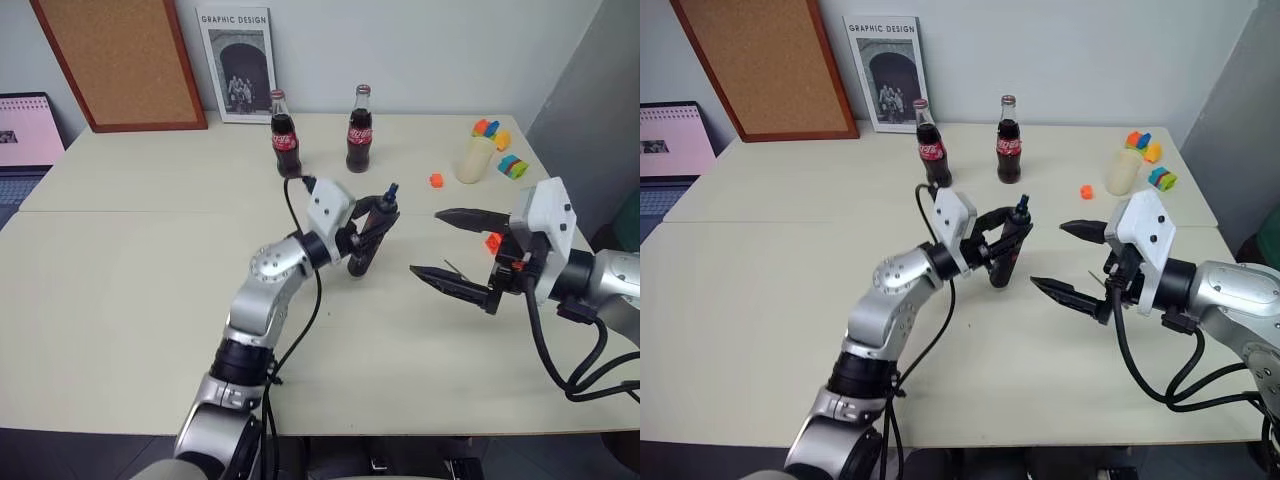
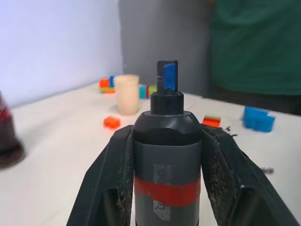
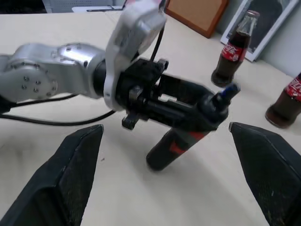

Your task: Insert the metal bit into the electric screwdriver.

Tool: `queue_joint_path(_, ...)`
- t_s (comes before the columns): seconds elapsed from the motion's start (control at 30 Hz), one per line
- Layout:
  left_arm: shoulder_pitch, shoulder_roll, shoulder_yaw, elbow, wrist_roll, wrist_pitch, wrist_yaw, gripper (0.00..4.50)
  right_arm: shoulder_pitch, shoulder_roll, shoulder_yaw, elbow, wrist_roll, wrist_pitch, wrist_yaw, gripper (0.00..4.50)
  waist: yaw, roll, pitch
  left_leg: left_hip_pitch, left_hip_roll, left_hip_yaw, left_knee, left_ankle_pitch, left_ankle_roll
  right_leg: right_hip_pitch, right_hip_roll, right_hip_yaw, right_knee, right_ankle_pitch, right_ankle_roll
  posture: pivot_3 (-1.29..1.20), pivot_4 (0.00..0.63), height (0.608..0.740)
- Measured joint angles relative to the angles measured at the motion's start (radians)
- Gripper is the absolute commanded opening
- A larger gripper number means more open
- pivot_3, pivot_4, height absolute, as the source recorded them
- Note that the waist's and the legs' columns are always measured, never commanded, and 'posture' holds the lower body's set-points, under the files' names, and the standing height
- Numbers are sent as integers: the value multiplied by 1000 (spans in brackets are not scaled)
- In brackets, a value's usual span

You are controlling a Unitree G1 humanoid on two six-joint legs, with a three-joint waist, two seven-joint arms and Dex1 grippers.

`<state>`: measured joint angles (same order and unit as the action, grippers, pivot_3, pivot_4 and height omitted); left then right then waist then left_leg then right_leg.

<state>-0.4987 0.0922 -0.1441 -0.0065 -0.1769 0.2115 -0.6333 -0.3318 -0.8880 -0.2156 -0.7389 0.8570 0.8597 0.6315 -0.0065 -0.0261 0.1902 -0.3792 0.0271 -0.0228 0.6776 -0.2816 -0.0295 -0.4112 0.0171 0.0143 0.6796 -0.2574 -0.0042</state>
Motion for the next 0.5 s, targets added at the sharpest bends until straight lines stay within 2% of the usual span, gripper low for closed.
queue_joint_path(0.27,82,5,21,-69,-1,-26,82,1643,-23,-1,21,0,2,0,1,4500,3,0,0,0,0,0,0,0,0,0,0,1,-1,0,0,0,150,740)
queue_joint_path(0.5,148,62,35,-177,-42,34,97,1643,-35,-13,43,4,8,0,27,4500,-1,0,0,0,0,0,-1,0,0,1,1,0,0,0,0,0,150,740)
